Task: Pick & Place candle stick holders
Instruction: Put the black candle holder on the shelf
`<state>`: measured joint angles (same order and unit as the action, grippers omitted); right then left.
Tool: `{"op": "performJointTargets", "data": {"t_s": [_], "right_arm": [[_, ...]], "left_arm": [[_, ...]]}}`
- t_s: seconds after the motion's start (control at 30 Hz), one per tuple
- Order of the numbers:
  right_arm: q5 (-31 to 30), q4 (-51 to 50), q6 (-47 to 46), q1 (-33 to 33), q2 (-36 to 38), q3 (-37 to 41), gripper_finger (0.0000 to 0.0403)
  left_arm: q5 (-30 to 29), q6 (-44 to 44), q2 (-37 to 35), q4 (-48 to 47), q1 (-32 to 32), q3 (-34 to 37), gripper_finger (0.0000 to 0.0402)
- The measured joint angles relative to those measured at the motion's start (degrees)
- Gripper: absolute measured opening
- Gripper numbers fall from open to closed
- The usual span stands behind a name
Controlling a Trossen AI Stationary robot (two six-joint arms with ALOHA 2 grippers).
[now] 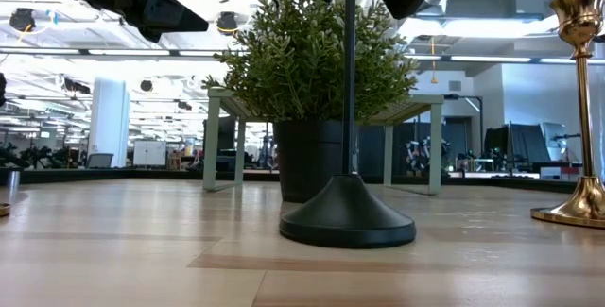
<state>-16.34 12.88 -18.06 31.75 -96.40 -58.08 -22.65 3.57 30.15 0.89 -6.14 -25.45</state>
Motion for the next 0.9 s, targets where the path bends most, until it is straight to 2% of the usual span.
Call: {"op": "performJointTargets", "data": {"t_s": [0.2, 0.27, 0.43, 0.63, 0.73, 0.9], "right_arm": [[-0.2, 0.1, 0.1, 0.0, 0.0, 0.0, 0.0029], [-0.6, -0.1, 0.2, 0.1, 0.4, 0.0, 0.0011], [-0.3, -0.2, 0.1, 0.5, 4.1, 0.1, 0.0007], [-0.4, -3.7, 0.5, 1.0, 13.4, 0.1, 0.0004], [-0.4, -8.9, 0.5, 0.9, 19.6, -0.4, 0.0003], [-0.4, -23.3, 3.8, -1.5, 27.7, -7.0, 0.0002]], "left_arm": [[0.0, 0.0, 0.0, 0.0, 0.0, 0.0, 0.0011], [0.0, 0.0, 0.0, 0.0, 0.0, 0.0, 0.0011], [0.0, 0.0, 0.0, 0.0, 0.0, 0.0, 0.0011], [0.0, 0.0, 0.0, 0.0, 0.0, 0.0, 0.0011], [0.0, 0.0, 0.0, 0.0, 0.0, 0.0, 0.0011], [0.0, 0.0, 0.0, 0.0, 0.0, 0.0, 0.0011]]}}
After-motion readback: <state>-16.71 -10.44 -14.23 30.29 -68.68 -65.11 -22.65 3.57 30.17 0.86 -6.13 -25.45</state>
